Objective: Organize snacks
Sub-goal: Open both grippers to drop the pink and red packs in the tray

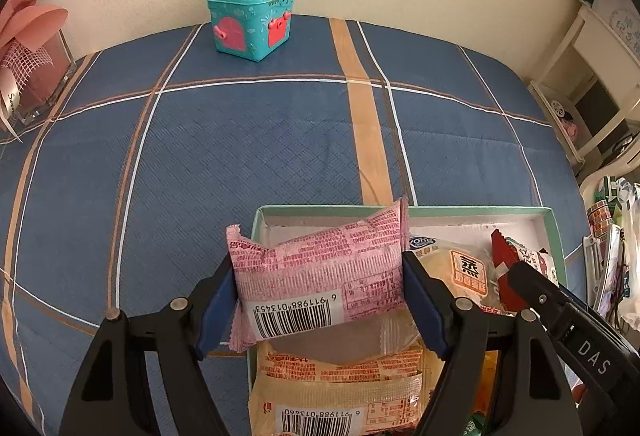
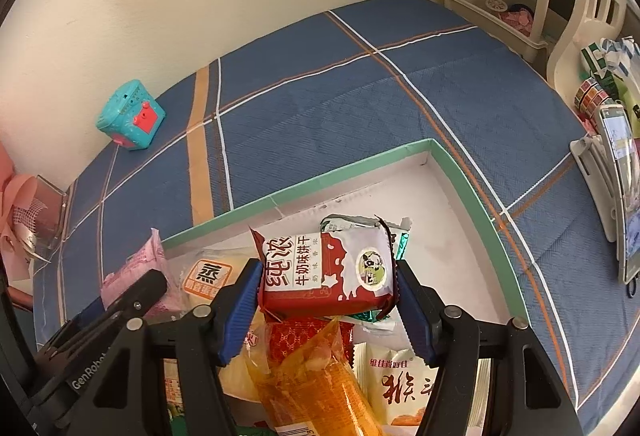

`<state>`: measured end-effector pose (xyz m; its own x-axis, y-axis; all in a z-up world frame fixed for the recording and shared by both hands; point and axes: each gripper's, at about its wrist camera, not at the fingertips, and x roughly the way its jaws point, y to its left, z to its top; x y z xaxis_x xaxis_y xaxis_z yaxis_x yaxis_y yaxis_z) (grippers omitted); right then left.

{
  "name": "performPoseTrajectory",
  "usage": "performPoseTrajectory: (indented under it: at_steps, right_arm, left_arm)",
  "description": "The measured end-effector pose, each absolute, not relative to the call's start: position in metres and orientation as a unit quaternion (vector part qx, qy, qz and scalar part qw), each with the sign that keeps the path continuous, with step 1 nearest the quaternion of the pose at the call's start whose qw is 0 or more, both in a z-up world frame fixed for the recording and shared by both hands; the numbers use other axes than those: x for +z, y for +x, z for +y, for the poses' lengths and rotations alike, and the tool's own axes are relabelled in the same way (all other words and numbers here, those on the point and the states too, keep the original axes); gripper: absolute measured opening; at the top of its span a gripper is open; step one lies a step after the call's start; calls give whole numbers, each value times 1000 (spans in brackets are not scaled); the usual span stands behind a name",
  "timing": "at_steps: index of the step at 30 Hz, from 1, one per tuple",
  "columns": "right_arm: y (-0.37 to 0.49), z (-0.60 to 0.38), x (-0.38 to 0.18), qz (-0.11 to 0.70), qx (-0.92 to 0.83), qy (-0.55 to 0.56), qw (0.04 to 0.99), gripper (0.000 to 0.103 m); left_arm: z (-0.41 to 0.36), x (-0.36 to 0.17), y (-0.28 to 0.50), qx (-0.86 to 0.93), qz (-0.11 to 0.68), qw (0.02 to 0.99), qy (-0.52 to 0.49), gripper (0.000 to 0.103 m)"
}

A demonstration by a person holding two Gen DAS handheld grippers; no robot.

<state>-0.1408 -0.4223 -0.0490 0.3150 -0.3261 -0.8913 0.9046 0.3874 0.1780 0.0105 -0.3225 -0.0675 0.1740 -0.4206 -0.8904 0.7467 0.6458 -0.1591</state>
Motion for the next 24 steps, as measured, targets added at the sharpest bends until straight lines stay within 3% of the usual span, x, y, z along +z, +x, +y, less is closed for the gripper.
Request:
performPoseTrajectory:
  at_steps: [8, 12, 24]
  right_arm:
    - [-142, -424, -52, 404, -426, 358, 726, 70]
    - [-140, -425, -54, 408, -421, 357, 727, 76]
    - [-138, -422, -33, 406, -426, 348, 730, 86]
  left_arm:
    - [-322, -73, 14, -392, 523, 742, 148, 80]
    - [-322, -73, 18, -393, 531, 737, 143, 83]
    - [-321, -69, 23, -404, 544, 726, 117, 98]
